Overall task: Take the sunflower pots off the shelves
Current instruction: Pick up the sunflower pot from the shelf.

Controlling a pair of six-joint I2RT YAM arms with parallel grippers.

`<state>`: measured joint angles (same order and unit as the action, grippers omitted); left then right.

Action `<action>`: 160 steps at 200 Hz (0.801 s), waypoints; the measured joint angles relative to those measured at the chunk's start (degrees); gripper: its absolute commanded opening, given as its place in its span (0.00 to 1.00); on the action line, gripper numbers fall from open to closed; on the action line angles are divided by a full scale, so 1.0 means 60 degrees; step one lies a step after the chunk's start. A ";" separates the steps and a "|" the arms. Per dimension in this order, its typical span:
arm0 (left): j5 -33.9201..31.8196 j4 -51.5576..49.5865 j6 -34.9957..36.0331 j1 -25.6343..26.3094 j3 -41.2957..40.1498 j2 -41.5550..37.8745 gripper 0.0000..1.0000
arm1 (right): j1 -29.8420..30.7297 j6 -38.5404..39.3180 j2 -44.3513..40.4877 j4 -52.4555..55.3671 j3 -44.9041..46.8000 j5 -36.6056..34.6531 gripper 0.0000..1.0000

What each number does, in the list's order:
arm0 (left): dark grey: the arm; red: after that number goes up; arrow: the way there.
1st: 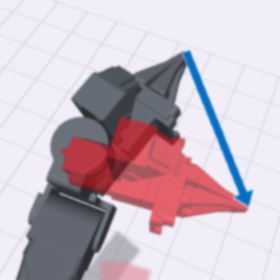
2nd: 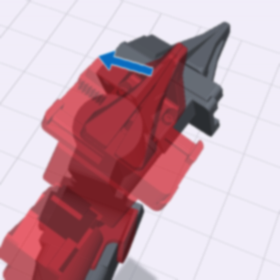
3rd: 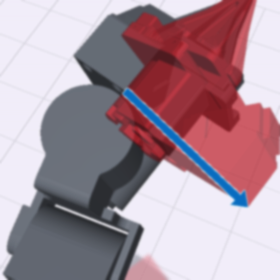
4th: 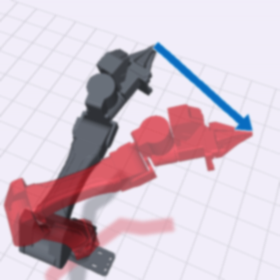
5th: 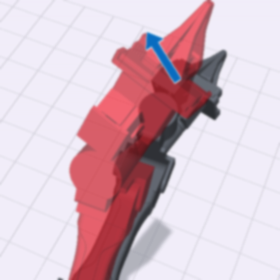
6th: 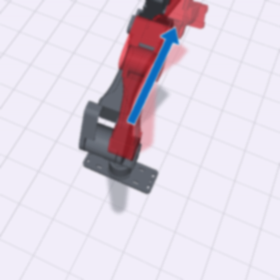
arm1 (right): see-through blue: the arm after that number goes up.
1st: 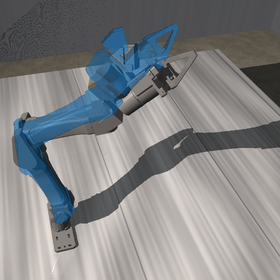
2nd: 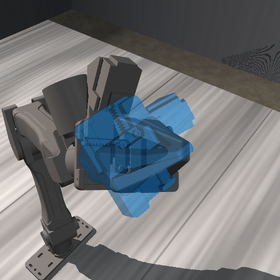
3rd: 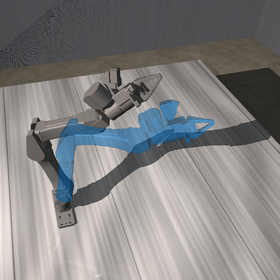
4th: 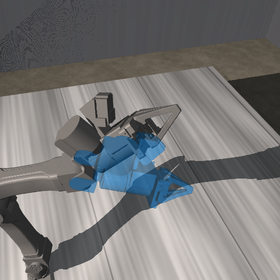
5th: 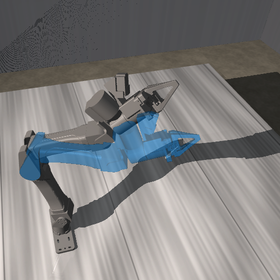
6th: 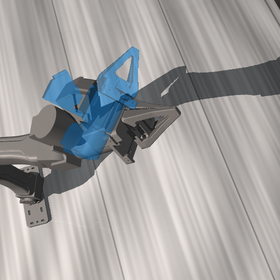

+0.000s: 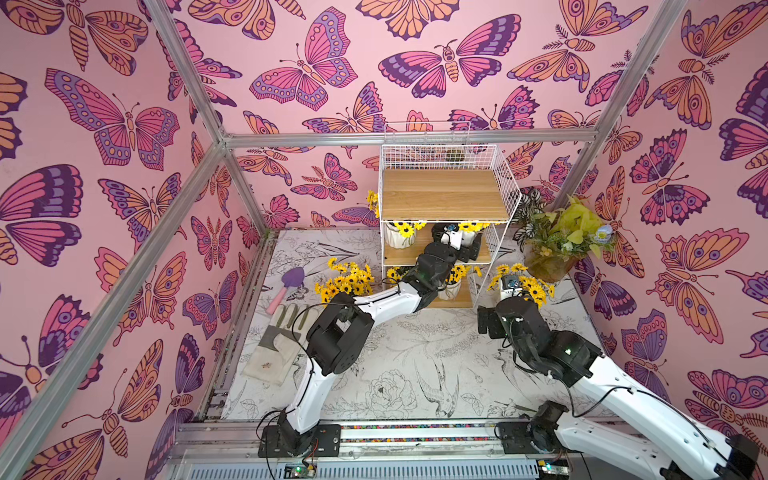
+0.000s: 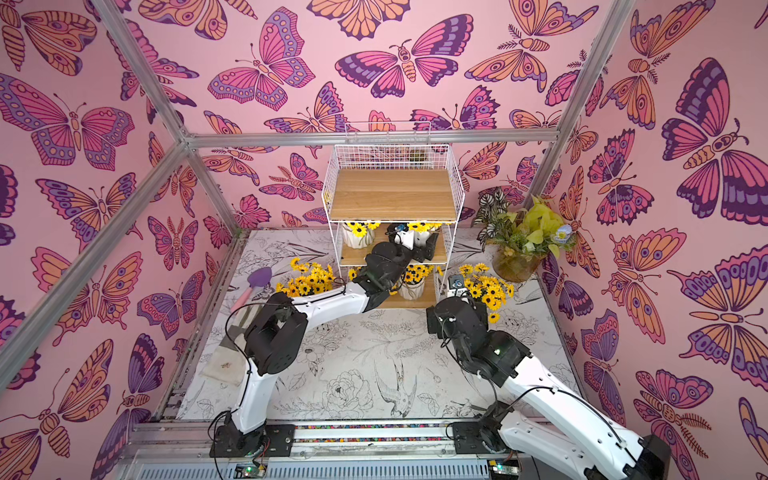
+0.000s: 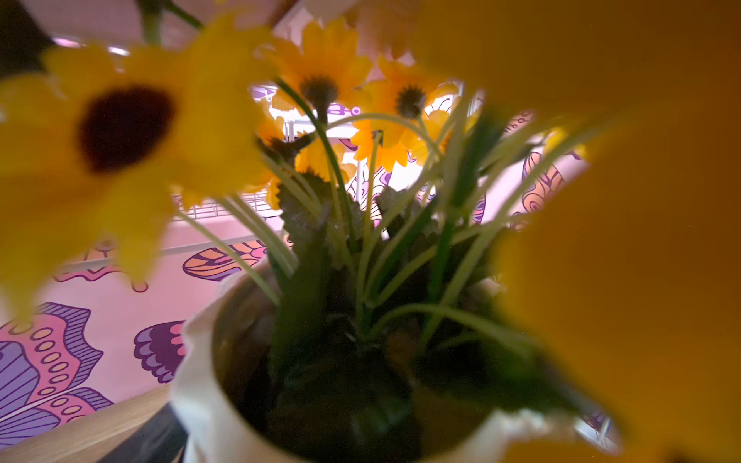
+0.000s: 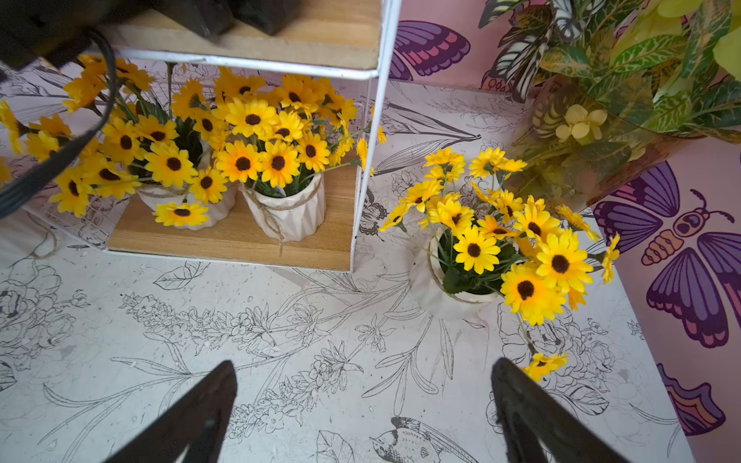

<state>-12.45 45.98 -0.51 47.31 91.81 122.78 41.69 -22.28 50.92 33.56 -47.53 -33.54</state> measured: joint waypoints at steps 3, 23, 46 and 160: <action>0.0004 0.0015 0.0000 0.0000 -0.0047 -0.0025 0.63 | -0.0011 0.0007 0.0036 -0.0004 -0.0015 0.0000 0.99; 0.0018 0.0007 -0.0018 0.0000 -0.0361 -0.0284 0.62 | -0.0113 0.0080 0.0284 -0.0102 -0.0157 0.0025 0.99; 0.0160 -0.0168 -0.0036 -0.0011 -0.0667 -0.0576 0.63 | -0.0484 0.0200 0.0539 -0.0284 -0.0353 0.0208 0.99; 0.1512 0.0860 0.0211 -0.0091 -0.2728 -0.1756 0.63 | -0.2299 0.0729 0.1810 -0.1035 -0.1381 0.1497 0.99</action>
<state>-3.38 51.13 0.75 46.76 75.44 112.25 27.90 -17.91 61.78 27.35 -55.81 -24.56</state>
